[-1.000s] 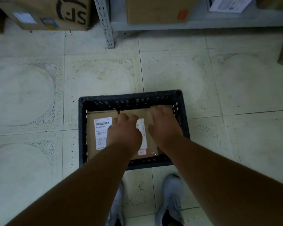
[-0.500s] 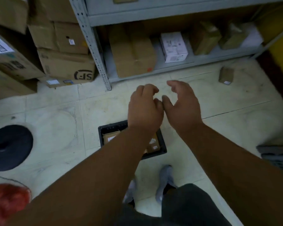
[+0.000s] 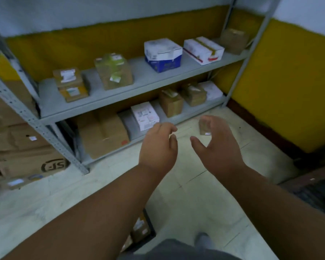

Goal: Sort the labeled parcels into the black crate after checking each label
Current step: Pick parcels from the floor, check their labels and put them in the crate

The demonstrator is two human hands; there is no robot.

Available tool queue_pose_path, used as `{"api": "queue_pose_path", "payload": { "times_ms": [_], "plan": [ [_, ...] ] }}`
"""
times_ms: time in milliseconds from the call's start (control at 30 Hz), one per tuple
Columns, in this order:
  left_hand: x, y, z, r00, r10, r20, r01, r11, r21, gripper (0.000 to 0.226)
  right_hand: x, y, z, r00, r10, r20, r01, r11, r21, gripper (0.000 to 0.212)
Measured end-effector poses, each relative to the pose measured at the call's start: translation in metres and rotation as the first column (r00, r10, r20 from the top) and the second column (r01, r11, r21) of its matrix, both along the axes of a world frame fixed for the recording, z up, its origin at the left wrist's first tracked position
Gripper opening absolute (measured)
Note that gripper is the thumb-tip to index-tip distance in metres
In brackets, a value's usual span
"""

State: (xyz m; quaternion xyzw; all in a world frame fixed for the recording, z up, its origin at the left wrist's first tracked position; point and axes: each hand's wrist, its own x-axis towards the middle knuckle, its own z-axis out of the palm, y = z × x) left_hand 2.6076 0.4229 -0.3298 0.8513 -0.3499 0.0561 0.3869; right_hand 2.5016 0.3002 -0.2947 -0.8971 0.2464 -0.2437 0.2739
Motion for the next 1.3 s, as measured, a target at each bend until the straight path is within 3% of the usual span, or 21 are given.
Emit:
{"api": "queue_pose_path", "payload": {
  "times_ms": [100, 267, 400, 567, 700, 900, 1000, 1167, 1300],
  "plan": [
    [-0.020, -0.079, 0.002, 1.000, -0.008, -0.030, 0.007, 0.999, -0.034, 0.017, -0.029, -0.075, 0.009, 0.995, -0.062, -0.080, 0.059, 0.998, -0.033, 0.060],
    [-0.019, -0.222, 0.030, 0.996, -0.077, 0.054, 0.083, 0.988, -0.128, 0.019, -0.030, -0.201, 0.018, 0.991, -0.128, -0.033, 0.126, 0.991, -0.042, 0.057],
    [-0.024, -0.262, 0.004, 0.994, -0.109, 0.011, 0.109, 0.991, -0.074, 0.021, -0.016, -0.254, -0.011, 0.989, -0.129, -0.071, 0.133, 0.990, 0.044, 0.058],
    [0.038, -0.336, -0.035, 0.991, -0.089, -0.104, 0.089, 0.996, -0.005, 0.021, 0.044, -0.337, -0.036, 0.988, -0.140, -0.070, 0.147, 0.984, 0.102, 0.071],
    [0.093, -0.415, -0.059, 0.969, -0.214, -0.124, 0.227, 0.969, 0.095, 0.021, 0.086, -0.419, -0.050, 0.974, -0.183, -0.133, 0.199, 0.973, 0.116, 0.074],
    [0.186, -0.561, -0.025, 0.928, -0.372, -0.020, 0.372, 0.926, 0.061, 0.025, 0.161, -0.537, -0.028, 0.955, -0.268, -0.126, 0.281, 0.955, 0.099, 0.076],
    [0.216, -0.613, -0.020, 0.911, -0.410, -0.053, 0.412, 0.911, 0.030, 0.023, 0.191, -0.583, -0.027, 0.941, -0.325, -0.094, 0.335, 0.934, 0.123, 0.073],
    [0.258, -0.687, -0.049, 0.920, -0.317, -0.228, 0.329, 0.944, 0.017, 0.025, 0.239, -0.665, -0.061, 0.921, -0.373, -0.114, 0.389, 0.899, 0.199, 0.070],
    [0.285, -0.742, -0.069, 0.930, -0.252, -0.266, 0.269, 0.963, 0.025, 0.025, 0.285, -0.735, -0.096, 0.945, -0.299, -0.132, 0.325, 0.898, 0.295, 0.066]
  ]
}}
